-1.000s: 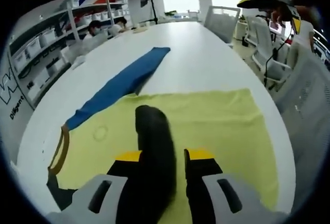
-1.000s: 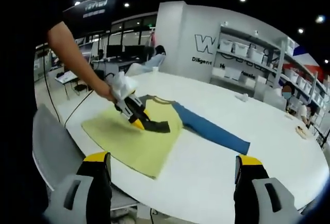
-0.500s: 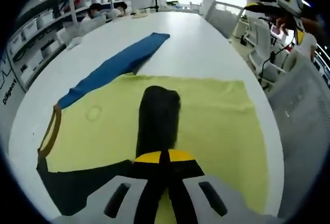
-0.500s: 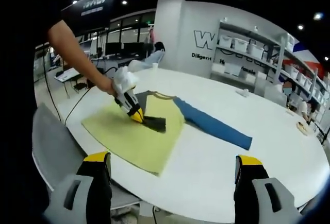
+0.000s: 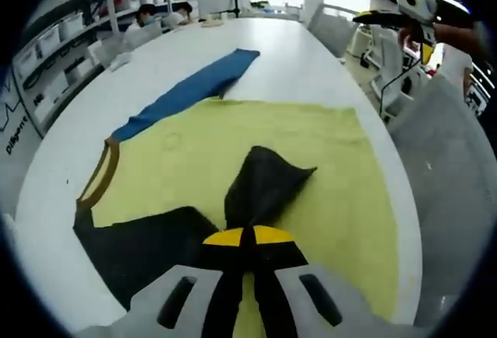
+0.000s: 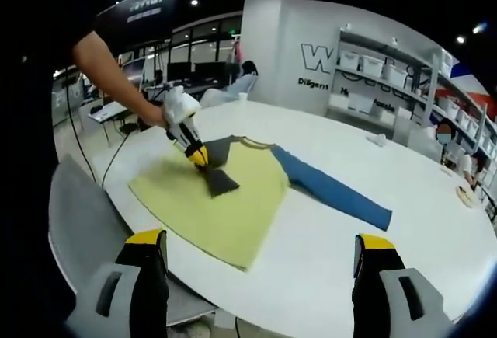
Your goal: Fold the garment on the visible template until the final outline fits inside the template.
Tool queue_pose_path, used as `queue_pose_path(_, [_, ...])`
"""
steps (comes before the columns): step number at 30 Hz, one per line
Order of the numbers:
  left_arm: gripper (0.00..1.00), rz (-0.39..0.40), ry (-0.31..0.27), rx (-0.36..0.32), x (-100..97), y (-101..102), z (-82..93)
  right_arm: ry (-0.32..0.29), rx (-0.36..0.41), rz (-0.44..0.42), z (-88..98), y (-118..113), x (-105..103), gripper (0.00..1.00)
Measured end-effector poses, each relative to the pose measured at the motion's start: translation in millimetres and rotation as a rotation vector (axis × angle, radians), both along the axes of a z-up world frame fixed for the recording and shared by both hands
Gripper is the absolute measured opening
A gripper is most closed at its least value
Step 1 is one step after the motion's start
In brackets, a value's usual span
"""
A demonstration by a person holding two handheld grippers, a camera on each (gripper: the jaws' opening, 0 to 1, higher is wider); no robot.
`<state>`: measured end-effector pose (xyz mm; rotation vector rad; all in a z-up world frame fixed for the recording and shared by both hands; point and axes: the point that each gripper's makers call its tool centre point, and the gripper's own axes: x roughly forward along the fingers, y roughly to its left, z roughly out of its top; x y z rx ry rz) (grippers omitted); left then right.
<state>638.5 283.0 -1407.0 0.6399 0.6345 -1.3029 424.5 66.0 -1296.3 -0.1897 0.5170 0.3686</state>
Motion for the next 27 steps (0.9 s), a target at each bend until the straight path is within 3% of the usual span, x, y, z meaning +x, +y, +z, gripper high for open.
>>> queue_pose_path(2, [0.01, 0.038, -0.070, -0.038, 17.0, -0.7, 9.6, -0.003, 0.009, 0.004, 1.0, 1.2, 1.9, 0.99])
queue_pose_path(3, [0.01, 0.044, -0.134, -0.046, 28.5, -0.1, 15.2, -0.003, 0.010, 0.005, 1.0, 1.4, 2.7, 0.99])
queue_pose_path(7, [0.01, 0.036, -0.248, -0.064, 46.6, -4.6, 27.0, -0.004, 0.020, 0.009, 0.5, 3.5, 5.1, 0.99])
queue_pose_path(11, [0.02, 0.101, -0.208, -0.044, 53.2, -11.3, 18.6, 0.002, 0.020, 0.017, -2.2, 5.5, 3.8, 0.99])
queue_pose_path(13, [0.04, 0.181, -0.266, 0.058, 68.6, -0.3, 9.3, 0.004, 0.023, 0.017, -3.6, 5.6, 2.0, 0.99])
queue_pose_path(14, [0.05, 0.206, -0.282, 0.058, 72.0, 1.0, 8.9, 0.008, 0.026, 0.018, -5.1, 5.5, 0.8, 0.99])
queue_pose_path(18, [0.09, 0.290, -0.198, 0.055, 69.0, 3.6, -0.1, 0.020, 0.023, 0.021, -8.5, 4.0, -2.0, 0.99])
queue_pose_path(22, [0.15, 0.311, -0.210, 0.013, 63.4, 0.9, 6.0, 0.016, 0.044, 0.010, -9.1, 4.1, -0.3, 0.99])
queue_pose_path(23, [0.17, 0.299, -0.208, -0.009, 59.4, -1.8, 8.4, 0.016, 0.045, 0.011, -9.6, 4.9, 0.2, 0.99])
queue_pose_path(24, [0.19, 0.239, -0.241, -0.028, 53.5, -6.6, 11.8, 0.017, 0.046, 0.014, -10.2, 6.0, 0.6, 0.99])
queue_pose_path(27, [0.19, 0.123, -0.259, -0.048, 32.3, -13.9, 13.6, 0.017, 0.047, 0.026, -12.5, 9.8, 2.2, 0.99])
